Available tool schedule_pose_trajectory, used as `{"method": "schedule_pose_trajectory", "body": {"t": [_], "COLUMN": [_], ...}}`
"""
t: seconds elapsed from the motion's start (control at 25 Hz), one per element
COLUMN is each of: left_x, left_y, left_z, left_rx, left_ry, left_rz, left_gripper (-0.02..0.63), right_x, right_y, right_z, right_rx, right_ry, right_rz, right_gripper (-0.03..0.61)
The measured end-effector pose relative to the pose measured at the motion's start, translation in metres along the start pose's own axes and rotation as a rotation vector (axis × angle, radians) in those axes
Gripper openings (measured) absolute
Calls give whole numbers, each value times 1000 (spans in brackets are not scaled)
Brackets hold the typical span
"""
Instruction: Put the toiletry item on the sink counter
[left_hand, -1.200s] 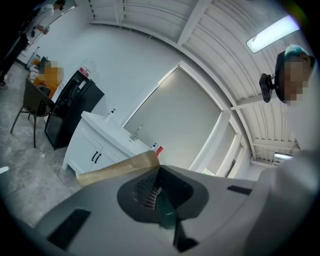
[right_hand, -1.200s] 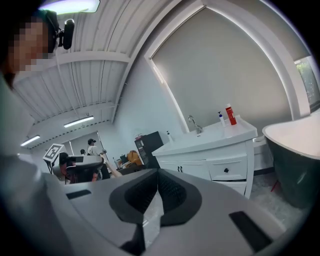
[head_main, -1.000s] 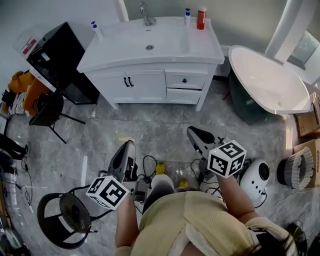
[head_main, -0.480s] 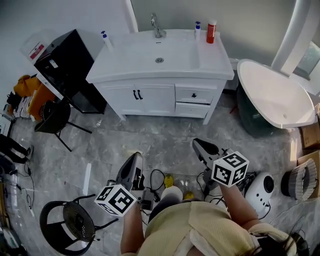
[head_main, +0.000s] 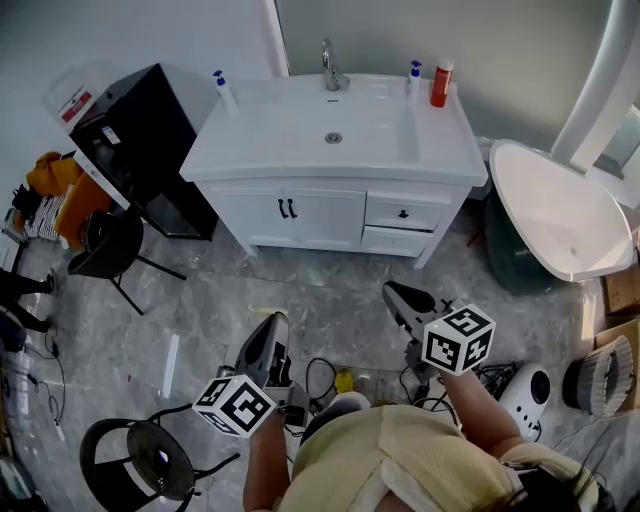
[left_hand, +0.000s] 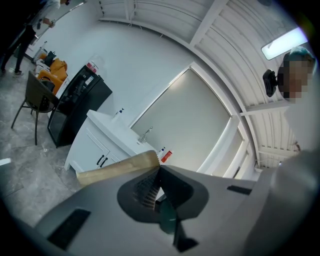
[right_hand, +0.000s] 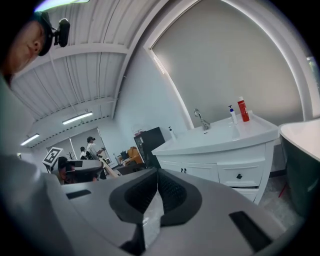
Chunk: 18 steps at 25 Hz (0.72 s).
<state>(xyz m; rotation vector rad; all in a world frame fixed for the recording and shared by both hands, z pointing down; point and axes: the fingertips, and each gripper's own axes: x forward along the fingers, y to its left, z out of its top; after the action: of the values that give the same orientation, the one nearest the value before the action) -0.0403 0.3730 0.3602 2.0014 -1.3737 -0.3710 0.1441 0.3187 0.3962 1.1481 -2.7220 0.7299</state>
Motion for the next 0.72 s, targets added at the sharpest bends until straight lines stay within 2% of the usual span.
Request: {"method": "schedule_pose_trajectory", "body": {"t": [0.48, 0.72], "left_x": [37, 48], "left_y": [43, 61], "left_z": [36, 53], "left_rx": [-5, 1], "left_ry": [32, 51], "left_rz": [-20, -38], "left_gripper": [35, 35], "right_x": [69, 97], "right_y": [-2, 4], "right_z": [23, 29], "right_rx": [39, 14], "right_ry": [14, 28], "right_rz": [27, 17], "right_gripper": [28, 28]}}
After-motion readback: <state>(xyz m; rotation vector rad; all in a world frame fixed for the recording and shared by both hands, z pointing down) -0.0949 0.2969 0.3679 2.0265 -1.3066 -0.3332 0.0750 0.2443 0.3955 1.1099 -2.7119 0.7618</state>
